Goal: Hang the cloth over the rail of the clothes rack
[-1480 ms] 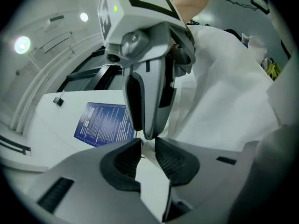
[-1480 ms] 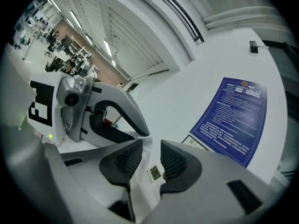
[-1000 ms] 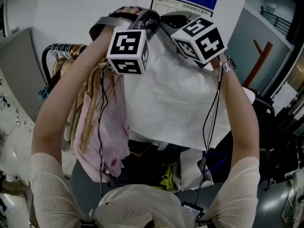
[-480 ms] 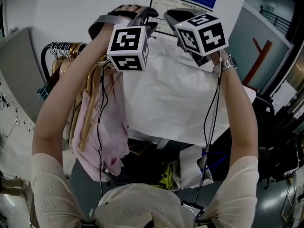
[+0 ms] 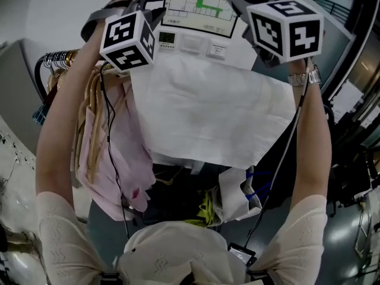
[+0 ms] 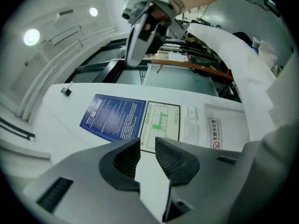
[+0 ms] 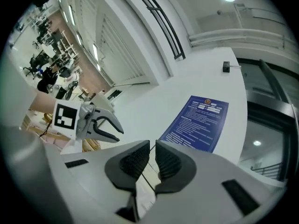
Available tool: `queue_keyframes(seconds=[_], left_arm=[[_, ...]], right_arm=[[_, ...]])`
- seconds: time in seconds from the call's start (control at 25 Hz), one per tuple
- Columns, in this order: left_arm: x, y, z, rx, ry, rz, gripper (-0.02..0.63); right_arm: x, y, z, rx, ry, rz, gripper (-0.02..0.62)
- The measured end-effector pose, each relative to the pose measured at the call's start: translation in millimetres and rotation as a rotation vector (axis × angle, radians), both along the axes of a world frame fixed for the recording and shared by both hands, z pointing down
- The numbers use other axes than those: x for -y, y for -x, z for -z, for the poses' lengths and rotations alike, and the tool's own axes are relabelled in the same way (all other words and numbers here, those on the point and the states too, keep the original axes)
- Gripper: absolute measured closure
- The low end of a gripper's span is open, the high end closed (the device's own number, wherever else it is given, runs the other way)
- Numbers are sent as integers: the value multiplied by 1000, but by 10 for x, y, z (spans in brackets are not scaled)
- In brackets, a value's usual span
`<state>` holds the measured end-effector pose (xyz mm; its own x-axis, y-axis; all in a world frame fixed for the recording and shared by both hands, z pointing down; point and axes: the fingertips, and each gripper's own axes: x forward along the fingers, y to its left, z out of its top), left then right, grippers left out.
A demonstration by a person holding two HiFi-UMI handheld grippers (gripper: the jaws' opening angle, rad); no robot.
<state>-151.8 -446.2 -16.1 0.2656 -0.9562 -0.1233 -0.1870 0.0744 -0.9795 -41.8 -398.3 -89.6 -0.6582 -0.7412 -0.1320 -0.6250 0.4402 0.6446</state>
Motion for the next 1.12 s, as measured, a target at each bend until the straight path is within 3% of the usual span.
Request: queue_keyframes(seconds=[0.12, 0.24, 0.32, 0.44, 0.64, 0.72, 0.84, 0.96, 1.12], left_arm=[[-118, 132, 219, -143, 18, -32, 522], [-497, 219, 383, -356, -2, -82, 523], [-772, 243, 360, -502, -31, -69, 523], [-1143, 233, 128, -669, -53, -10, 536], [-1580, 181, -346, -900, -40, -99, 549], [-1563, 294, -539, -995, -32, -92, 549], [-1467, 397, -866, -1056, 12, -45, 545], [-1384, 375, -1134, -1074, 91, -21, 506], [-1326, 228, -1301, -1208, 299, -154, 460]], right_arm=[[-226, -263, 72, 6, -44, -31, 568], [-439, -461, 46, 51, -46, -21, 568], [-600, -591, -13, 102, -48, -20, 568], [-903, -769, -237, 159, -77, -59, 568], [-1451, -1067, -718, 285, -131, -65, 566], [-1493, -1211, -929, 305, -88, -65, 499], [-1378, -1462, -1284, 320, 0, -106, 460], [-1190, -1810, -1544, 409, 82, -193, 457], [-1100, -2150, -1779, 529, 133, -262, 457]])
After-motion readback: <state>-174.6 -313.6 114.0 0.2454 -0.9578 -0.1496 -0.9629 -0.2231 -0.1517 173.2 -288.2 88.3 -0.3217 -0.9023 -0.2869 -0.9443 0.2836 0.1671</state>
